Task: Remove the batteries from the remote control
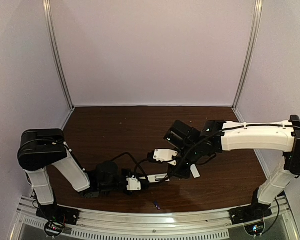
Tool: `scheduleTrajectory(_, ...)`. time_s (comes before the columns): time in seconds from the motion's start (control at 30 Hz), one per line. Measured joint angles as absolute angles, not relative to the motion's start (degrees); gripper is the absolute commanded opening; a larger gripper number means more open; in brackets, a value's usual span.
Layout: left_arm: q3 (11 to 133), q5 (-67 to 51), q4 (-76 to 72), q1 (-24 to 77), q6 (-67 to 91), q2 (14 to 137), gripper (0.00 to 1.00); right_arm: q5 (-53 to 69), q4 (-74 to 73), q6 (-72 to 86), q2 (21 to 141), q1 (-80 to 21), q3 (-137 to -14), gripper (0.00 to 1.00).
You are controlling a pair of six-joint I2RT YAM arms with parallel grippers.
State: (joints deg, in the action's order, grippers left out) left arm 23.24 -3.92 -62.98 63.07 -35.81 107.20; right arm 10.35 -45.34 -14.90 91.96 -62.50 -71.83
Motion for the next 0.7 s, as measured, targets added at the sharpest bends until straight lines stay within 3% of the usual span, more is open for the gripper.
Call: scheduleTrajectory(0.7, 23.22, -4.80, -62.94, 63.07, -36.12, 107.33, 0.00, 8.47, -45.39, -16.82, 95.81, -61.84, -73.14, 0.00)
